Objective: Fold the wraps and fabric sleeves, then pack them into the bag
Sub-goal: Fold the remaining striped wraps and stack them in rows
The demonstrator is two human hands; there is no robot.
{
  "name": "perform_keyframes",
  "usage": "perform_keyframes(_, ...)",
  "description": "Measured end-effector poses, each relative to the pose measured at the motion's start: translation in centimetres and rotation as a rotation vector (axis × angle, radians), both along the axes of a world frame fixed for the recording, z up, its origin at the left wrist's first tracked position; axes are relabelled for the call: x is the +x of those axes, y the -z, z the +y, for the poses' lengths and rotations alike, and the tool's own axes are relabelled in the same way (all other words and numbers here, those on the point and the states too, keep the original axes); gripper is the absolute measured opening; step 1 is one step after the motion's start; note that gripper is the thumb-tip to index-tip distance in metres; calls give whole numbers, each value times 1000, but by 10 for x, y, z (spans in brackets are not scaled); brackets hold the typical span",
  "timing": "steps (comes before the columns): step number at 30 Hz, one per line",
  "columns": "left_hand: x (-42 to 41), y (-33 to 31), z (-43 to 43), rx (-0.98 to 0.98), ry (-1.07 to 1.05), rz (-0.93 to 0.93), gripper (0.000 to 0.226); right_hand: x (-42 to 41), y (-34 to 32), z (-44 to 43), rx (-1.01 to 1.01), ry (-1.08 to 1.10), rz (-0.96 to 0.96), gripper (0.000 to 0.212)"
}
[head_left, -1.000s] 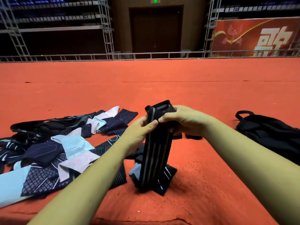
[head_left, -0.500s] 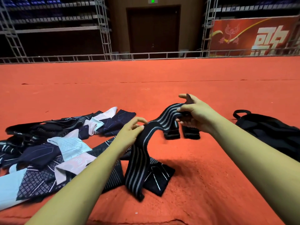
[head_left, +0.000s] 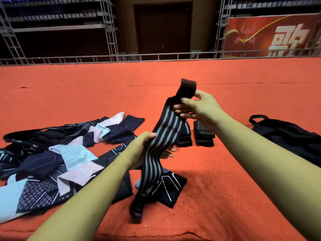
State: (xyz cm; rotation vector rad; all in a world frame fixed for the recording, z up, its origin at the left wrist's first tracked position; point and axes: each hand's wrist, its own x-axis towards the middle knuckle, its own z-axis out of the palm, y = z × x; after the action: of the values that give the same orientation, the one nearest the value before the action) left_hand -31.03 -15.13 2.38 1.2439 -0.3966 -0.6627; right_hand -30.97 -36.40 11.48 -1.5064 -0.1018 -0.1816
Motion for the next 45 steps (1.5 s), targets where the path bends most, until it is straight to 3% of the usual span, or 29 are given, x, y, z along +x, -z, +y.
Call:
perform_keyframes(6, -11, -2, -13, -186, 193, 195, 60, 8, -9, 5, -49, 174, -139, 12)
perform_keyframes(13, -12, 12, -27, -261, -89, 299, 49, 2, 9, 16, -318, 136, -284, 22)
perform_keyframes(16, -8, 19, -23, -198, -252, 238, 49, -4, 24, 19, -228, 50, -192, 34)
perform_keyframes(20, -7, 15, -23, -242, -266, 271, 46, -8, 34, 18, 185, -98, 44, 25)
perform_keyframes(23, -7, 13, -24, -222, -296, 252, 52, -9, 41, 18, 119, -38, 35, 11)
perform_keyframes(28, -11, 12, -32, -191, -301, 210, 61, -15, 49, 28, 89, 57, 58, 41)
perform_keyframes(33, -15, 7, -37, -169, -309, 196, 63, -17, 52, 33, -120, 117, 19, 15)
perform_keyframes(36, -14, 8, -37, -154, -330, 193, 64, -18, 52, 34, -184, 155, 30, 18)
perform_keyframes(45, -15, 6, -35, -216, -338, 234, 63, -21, 56, 32, -73, 97, 119, 23)
